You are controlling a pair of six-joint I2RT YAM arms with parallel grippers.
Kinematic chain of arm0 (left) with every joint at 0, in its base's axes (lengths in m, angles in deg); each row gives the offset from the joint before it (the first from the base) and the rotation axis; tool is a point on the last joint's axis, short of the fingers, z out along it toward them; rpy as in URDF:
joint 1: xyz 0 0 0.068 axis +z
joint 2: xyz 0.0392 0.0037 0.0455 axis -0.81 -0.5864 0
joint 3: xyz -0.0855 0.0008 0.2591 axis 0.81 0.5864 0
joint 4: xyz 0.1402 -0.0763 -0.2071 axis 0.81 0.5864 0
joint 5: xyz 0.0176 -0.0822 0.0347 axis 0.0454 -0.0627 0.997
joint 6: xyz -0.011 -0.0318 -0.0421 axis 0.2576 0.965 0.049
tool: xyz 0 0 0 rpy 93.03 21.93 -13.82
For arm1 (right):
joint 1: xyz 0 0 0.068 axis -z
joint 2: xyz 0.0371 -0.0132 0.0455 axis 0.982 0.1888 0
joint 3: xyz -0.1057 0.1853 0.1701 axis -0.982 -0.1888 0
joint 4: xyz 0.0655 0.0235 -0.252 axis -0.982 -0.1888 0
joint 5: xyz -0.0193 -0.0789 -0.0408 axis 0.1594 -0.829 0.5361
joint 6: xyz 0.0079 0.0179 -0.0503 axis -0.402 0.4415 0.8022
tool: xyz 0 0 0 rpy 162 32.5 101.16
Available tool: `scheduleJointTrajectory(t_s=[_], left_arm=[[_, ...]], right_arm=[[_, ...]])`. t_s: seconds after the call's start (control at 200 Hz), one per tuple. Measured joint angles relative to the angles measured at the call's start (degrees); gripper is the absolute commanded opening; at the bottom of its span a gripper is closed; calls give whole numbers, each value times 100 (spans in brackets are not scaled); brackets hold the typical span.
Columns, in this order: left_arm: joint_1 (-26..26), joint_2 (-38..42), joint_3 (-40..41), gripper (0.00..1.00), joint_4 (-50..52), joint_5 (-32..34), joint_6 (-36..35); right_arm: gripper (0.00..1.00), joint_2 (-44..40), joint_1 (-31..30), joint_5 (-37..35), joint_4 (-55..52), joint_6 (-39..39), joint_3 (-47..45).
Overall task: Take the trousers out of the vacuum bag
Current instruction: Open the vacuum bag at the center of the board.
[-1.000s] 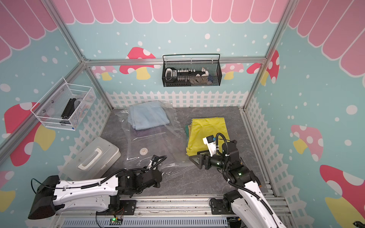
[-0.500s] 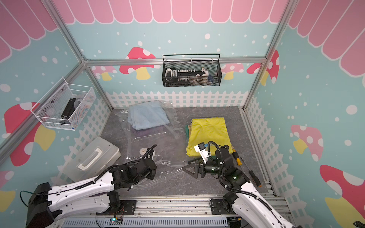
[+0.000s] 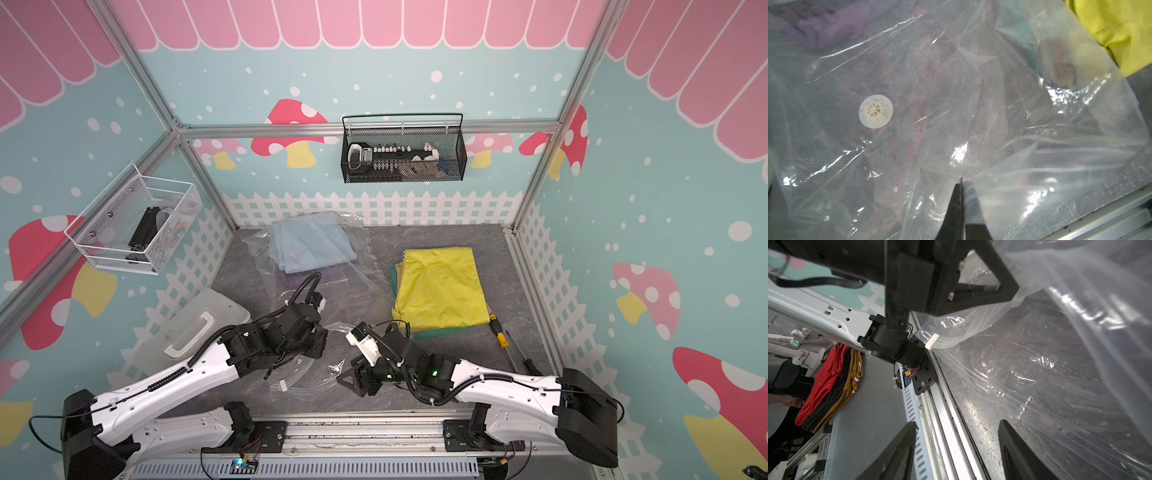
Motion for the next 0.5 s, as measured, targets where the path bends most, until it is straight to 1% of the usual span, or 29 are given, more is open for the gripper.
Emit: scheduleJointTrajectory(t_s=[0.07,0.235,0.5], left_arm=[[127,-59,-157,0,92,-90,-63],[299,-177,-562,0,271,-291,-201],[319,-278,-1110,0,518,-387,-343]], right_arm=[[60,326,-195,-254,76,31,111],[52,1038,-479,-743,192,28,439],[44,2144,-549,-1364,634,-328,575]])
